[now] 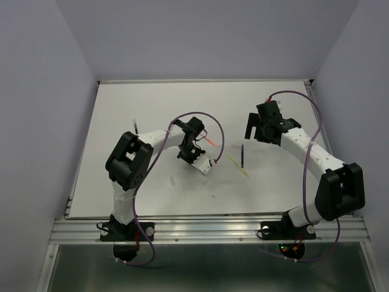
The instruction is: Insert the pens into the pen caps
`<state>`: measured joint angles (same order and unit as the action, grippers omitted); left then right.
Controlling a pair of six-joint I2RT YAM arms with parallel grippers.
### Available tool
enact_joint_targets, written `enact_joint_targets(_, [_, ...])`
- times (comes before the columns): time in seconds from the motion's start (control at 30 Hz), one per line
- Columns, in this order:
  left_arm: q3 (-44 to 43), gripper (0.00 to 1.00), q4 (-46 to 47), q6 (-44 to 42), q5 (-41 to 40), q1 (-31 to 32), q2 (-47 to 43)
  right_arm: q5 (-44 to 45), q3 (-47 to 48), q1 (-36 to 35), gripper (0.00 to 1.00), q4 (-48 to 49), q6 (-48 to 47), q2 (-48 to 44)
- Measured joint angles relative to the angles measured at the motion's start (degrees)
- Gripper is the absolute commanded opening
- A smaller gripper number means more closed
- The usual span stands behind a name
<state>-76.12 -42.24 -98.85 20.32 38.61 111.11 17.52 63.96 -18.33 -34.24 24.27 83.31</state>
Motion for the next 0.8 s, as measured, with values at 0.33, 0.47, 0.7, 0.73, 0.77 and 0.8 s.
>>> enact_joint_targets(0.33, [-5.2, 0.00, -3.9, 6.9, 5.6, -4.0, 0.6, 0.0, -0.7, 0.0, 1.00, 0.3, 0.6, -1.2])
enact_joint_targets(0.47, [-10.2, 0.00, -4.5, 9.2, 7.9, -6.4, 0.5, -0.5, -0.8, 0.0, 1.00, 0.4, 0.7, -3.9])
enact_joint_targets(0.7, [-13.0, 0.00, -5.3, 13.2, 11.8, -8.2, -3.1, -0.6, -1.3, 0.0, 1.00, 0.4, 0.7, -10.7])
enact_joint_targets(0.73, [-13.5, 0.00, -4.6, 14.7, 12.6, -8.2, -3.9, -0.6, -1.4, 0.0, 1.00, 0.5, 0.7, -11.5])
enact_joint_targets(0.77, [-13.9, 0.00, -3.2, 17.9, 12.9, -8.2, -4.9, -0.6, -1.6, 0.0, 1.00, 0.5, 0.6, -12.7])
enact_joint_targets(0.8, [-14.0, 0.00, -1.7, 19.9, 13.0, -8.2, -5.7, -0.6, -1.9, 0.0, 1.00, 0.6, 0.6, -13.7])
